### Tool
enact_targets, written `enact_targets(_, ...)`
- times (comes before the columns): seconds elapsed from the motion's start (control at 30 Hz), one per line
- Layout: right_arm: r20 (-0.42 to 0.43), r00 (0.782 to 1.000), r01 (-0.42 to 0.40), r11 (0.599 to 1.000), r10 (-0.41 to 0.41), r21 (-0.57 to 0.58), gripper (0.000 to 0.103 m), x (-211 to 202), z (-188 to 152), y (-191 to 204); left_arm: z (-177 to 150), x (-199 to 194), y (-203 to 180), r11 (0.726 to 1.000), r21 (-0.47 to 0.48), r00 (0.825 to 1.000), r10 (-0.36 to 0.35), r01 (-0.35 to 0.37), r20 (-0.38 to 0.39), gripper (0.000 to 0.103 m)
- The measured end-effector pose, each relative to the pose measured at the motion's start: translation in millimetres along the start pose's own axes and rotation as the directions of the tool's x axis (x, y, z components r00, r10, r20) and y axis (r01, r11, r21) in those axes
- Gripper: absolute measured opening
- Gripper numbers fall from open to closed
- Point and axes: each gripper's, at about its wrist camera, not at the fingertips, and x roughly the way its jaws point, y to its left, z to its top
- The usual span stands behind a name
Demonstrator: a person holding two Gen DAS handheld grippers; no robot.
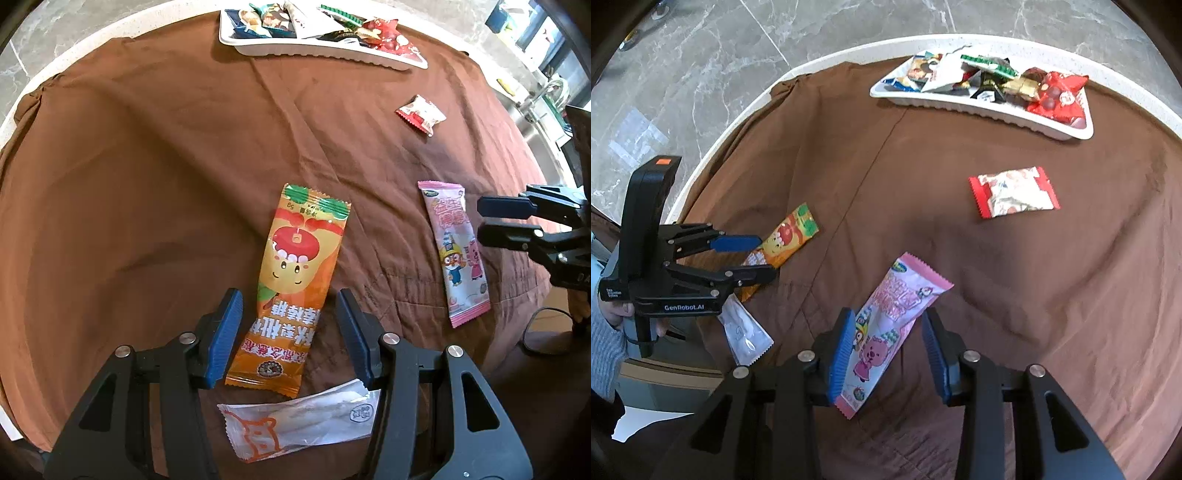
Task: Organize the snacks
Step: 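Grasp the orange apple-print bar with the left tool while the right tool grasps the pink cartoon bag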
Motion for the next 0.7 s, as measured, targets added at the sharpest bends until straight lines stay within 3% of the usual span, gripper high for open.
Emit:
enact_targets(0.37, -0.050, 0.998, 0.038, 0.999, -0.039, -0.033, 0.046, 19.1, -2.3, 11.5, 8.7, 7.7, 1.5, 1.000, 0.019, 1.000, -0.024, 0.024, 0.011, 0.050)
enact_targets(0.67, -0.072, 0.990, 0.114, 0.990, -0.121, -0.087, 0.047, 33.1, 1.2, 25.0, 6.3, 7.7, -4.2, 0.997, 0.061, 0.999, -0.039, 0.037, 0.027, 0.050)
enact_targets(0.7, -0.071, 0.989, 0.121, 0.988, -0.129, -0.100, 0.045, 34.4, 2.2, 27.3, 5.4, 7.3, -5.2, 0.997, 0.064, 0.999, -0.036, 0.034, 0.027, 0.046)
